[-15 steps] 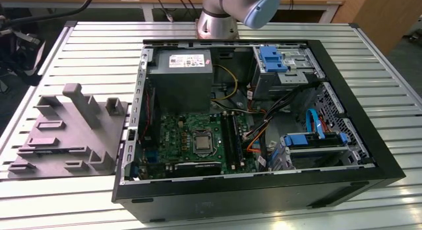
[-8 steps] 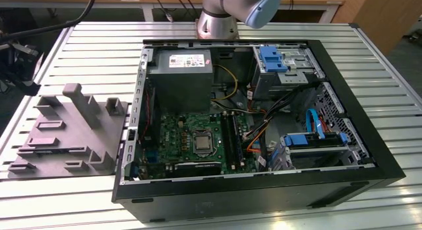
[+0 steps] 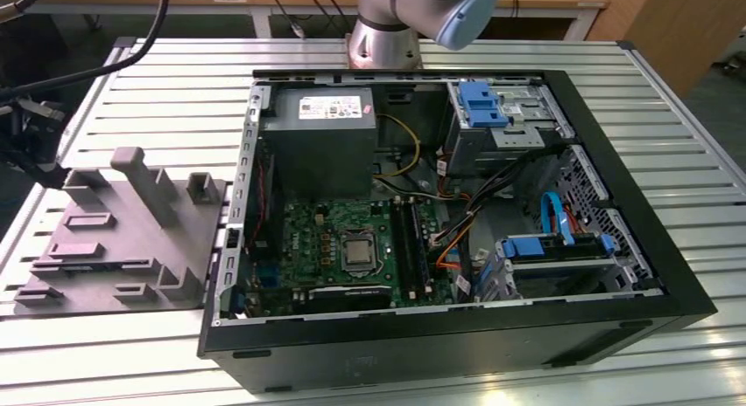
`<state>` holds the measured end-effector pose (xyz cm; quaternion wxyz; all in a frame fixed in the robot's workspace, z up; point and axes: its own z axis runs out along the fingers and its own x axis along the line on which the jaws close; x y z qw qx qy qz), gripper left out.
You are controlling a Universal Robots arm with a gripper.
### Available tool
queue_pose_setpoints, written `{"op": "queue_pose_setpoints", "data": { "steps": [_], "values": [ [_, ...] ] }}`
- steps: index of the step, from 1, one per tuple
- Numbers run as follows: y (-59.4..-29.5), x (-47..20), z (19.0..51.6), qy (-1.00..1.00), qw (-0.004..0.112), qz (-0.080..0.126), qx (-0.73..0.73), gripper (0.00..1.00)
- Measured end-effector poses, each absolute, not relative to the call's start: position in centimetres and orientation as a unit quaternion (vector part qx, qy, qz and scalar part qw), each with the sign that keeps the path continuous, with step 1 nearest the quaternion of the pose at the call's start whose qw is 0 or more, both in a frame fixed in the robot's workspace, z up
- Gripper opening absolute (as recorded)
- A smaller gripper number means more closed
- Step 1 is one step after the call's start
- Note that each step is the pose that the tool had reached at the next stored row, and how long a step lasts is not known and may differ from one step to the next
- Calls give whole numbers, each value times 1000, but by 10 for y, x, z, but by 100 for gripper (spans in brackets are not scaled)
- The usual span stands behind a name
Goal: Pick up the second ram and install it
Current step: 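Reach for the second ram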
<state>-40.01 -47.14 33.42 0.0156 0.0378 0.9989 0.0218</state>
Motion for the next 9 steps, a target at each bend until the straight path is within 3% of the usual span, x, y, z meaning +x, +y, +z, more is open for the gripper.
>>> {"op": "queue_pose_setpoints", "data": {
  "steps": [9],
  "values": [
    [-489, -400, 323, 999, 16, 22, 38, 10]
  ]
}}
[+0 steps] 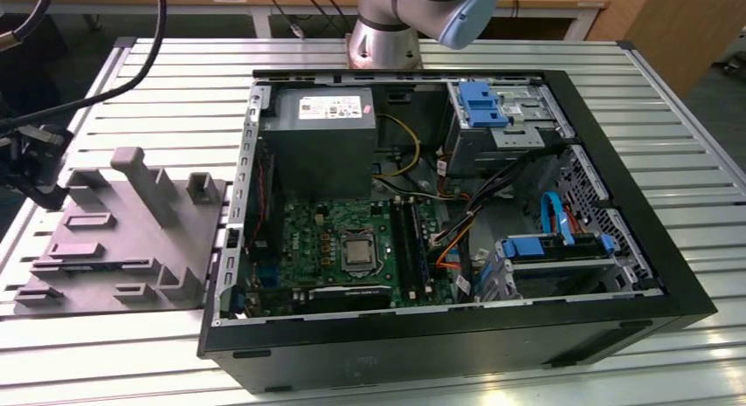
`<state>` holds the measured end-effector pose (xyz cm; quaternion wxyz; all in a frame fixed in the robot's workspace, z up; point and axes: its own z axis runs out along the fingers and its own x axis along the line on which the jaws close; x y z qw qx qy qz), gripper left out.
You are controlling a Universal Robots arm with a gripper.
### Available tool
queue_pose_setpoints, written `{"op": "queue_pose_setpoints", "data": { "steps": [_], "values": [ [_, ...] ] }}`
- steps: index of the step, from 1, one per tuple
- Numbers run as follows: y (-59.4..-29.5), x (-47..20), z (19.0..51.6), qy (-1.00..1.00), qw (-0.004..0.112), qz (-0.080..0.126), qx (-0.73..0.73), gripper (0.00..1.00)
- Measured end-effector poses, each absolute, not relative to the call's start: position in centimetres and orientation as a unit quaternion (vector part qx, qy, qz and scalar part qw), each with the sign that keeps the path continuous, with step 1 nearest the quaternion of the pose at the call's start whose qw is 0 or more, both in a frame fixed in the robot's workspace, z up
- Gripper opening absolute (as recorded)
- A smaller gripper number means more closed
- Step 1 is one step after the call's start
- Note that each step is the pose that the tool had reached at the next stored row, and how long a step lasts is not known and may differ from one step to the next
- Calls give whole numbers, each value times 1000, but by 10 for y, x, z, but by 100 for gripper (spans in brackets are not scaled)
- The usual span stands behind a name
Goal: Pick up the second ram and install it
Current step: 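Reach for the second ram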
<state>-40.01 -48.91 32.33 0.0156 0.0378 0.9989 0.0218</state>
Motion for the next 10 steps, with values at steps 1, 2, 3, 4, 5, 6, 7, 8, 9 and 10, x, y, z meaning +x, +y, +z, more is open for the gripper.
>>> {"op": "queue_pose_setpoints", "data": {
  "steps": [1, 2, 3, 4, 5, 6, 7, 8, 9, 10],
  "values": [
    [-491, -400, 322, 999, 16, 22, 38, 10],
    [-492, -400, 320, 999, 16, 22, 38, 10],
    [-494, -400, 319, 999, 16, 22, 38, 10],
    [-495, -400, 318, 999, 16, 22, 38, 10],
    [-497, -400, 316, 999, 16, 22, 38, 10],
    [-498, -400, 315, 999, 16, 22, 38, 10],
    [-499, -400, 313, 999, 16, 22, 38, 10],
    [-500, -400, 312, 999, 16, 22, 38, 10],
    [-501, -400, 310, 999, 16, 22, 38, 10],
    [-501, -400, 309, 999, 16, 22, 38, 10]
  ]
}}
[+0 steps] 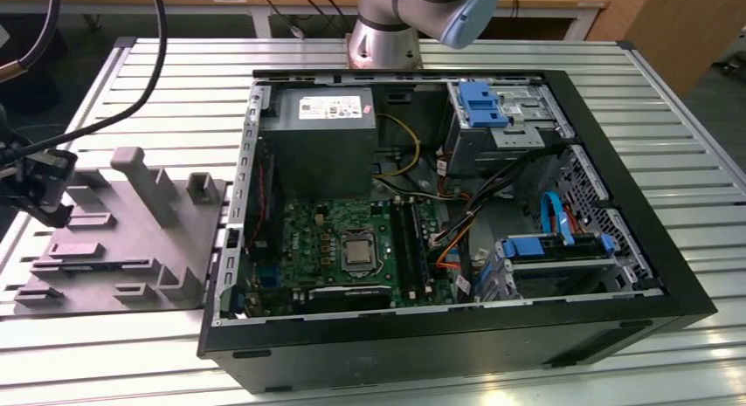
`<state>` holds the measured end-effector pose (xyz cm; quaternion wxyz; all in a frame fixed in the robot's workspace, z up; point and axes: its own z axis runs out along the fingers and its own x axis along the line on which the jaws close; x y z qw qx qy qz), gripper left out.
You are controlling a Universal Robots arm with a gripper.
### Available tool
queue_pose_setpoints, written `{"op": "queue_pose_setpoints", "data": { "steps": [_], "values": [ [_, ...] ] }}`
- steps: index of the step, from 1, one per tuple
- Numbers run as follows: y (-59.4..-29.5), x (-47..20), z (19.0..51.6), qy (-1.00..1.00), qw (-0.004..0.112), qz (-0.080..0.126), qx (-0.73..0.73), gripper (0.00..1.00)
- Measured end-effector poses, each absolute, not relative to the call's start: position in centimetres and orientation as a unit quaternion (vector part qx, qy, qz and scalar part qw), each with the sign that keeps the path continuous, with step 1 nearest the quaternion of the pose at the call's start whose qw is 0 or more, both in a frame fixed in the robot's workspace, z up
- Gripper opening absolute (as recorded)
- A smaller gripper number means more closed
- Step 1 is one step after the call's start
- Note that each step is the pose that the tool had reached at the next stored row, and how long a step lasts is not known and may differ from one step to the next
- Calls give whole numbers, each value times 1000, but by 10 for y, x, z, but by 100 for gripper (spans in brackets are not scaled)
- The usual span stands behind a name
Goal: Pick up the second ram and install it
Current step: 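Reach for the second ram, then pick up the second ram and move it above second insertion slot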
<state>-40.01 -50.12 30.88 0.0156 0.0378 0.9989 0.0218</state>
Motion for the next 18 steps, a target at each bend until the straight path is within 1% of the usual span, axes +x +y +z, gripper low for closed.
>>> {"op": "queue_pose_setpoints", "data": {
  "steps": [18],
  "values": [
    [-502, -400, 305, 999, 16, 22, 35, 10]
  ]
}}
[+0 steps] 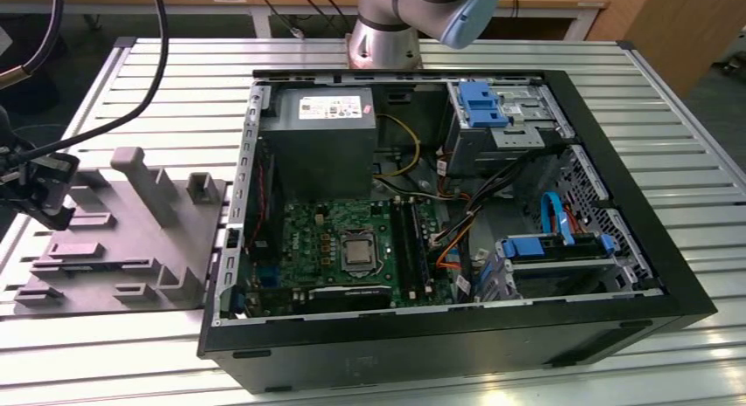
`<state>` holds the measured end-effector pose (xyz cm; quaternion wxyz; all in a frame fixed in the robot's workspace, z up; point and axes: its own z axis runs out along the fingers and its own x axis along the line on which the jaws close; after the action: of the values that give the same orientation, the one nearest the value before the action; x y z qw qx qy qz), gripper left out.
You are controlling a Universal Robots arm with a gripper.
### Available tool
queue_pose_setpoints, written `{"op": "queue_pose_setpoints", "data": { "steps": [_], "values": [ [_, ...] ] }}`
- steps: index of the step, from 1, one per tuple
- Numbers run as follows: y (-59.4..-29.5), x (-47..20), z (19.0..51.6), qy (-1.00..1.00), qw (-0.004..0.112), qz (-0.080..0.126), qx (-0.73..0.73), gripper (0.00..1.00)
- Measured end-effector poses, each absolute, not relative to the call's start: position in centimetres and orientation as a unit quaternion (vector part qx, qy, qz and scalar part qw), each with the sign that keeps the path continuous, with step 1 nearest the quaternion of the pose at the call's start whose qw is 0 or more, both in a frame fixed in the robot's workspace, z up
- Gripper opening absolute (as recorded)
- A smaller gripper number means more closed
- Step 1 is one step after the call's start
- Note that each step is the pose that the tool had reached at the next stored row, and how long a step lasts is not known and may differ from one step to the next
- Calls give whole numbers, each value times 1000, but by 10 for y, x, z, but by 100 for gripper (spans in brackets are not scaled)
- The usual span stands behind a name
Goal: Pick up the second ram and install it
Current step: 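Pick up the second ram and move it above second insertion slot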
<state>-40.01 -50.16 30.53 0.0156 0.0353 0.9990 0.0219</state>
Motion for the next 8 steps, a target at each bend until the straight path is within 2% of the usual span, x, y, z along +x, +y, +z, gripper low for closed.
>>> {"op": "queue_pose_setpoints", "data": {
  "steps": [8],
  "values": [
    [-502, -400, 304, 1000, 15, 23, -11, 10]
  ]
}}
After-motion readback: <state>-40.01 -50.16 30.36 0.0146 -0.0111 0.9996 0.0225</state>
